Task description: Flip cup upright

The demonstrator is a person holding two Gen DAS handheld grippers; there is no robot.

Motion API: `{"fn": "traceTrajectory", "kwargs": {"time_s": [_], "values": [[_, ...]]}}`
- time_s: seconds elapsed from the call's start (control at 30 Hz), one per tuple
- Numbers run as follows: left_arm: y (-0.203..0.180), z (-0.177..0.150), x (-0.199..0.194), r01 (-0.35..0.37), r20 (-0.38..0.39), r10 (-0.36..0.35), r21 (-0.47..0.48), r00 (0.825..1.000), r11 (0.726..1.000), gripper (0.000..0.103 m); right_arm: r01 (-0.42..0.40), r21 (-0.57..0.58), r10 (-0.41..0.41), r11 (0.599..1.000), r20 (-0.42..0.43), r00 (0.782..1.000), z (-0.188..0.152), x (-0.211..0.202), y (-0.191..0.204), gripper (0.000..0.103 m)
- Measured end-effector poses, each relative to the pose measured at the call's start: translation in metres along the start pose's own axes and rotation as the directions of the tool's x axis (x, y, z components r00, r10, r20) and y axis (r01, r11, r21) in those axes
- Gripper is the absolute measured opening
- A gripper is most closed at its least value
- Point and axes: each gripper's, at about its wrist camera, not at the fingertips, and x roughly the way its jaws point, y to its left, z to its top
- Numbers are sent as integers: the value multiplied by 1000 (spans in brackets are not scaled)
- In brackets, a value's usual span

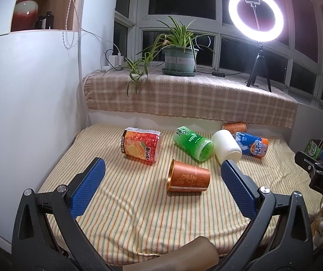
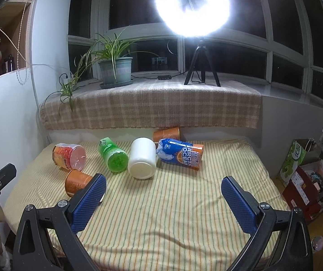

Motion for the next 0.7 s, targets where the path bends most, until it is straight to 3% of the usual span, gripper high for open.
{"fn": "traceTrajectory", "kwargs": {"time_s": [0.7], "values": [[-7,10,19,4,-51,-3,23,999,1000,103,-69,58,75,996,-110,991,9,36,-9,103]]}}
